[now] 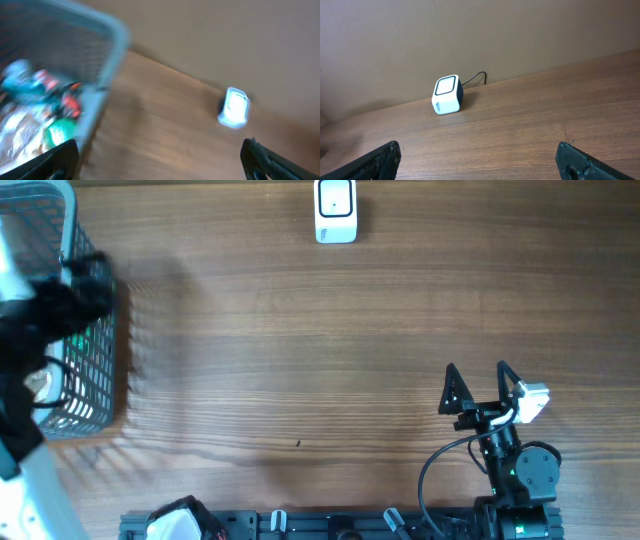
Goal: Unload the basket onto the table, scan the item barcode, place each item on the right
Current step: 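Reach the left gripper into the basket and grasp the green-lidded jar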
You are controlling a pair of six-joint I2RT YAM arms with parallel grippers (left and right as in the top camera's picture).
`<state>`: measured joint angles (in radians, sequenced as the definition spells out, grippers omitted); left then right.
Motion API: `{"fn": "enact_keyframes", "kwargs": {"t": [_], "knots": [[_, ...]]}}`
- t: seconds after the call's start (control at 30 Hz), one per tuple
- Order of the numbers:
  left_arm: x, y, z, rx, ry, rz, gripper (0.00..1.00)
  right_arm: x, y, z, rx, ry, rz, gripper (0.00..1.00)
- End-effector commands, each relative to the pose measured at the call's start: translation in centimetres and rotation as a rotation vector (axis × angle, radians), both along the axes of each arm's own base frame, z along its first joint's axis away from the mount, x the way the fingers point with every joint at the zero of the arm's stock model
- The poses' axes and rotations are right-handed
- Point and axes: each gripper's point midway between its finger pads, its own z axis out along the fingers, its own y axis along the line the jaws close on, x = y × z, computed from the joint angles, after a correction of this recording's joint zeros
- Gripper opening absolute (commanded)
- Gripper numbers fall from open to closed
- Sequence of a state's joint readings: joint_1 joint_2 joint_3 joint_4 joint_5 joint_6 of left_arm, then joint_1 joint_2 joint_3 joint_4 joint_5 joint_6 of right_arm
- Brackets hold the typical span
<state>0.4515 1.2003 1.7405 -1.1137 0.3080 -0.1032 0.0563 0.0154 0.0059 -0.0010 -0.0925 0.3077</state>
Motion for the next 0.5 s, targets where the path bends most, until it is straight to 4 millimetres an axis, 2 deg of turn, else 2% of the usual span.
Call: {"fn": "enact_keyframes", "kwargs": {"t": [0.0, 0.13, 0.3, 0.37, 0.47], "knots": [[-0.4, 8.2, -1.8, -0.212, 0.014, 0.409, 1.0, 0.0, -0.2, 0.2, -0.016, -0.012, -0.011, 1.0], [0.2, 13.0, -3.6, -0.26, 0.021, 0.535, 1.0, 0.0, -0.2, 0.2, -0.016, -0.012, -0.011, 1.0], [2.2, 14.8, -6.0, -0.296, 0.062, 0.546, 1.0, 0.0, -0.2, 0.2, -0.016, -0.012, -0.011, 1.0], [3.0, 15.5, -7.4, -0.324, 0.088, 0.56, 1.0, 0.0, -0.2, 0.2, -0.016, -0.012, -0.011, 1.0], [3.3, 17.2, -10.2, -0.399, 0.141, 0.682, 1.0, 0.0, -0.2, 0.2, -0.016, -0.012, -0.011, 1.0]]}}
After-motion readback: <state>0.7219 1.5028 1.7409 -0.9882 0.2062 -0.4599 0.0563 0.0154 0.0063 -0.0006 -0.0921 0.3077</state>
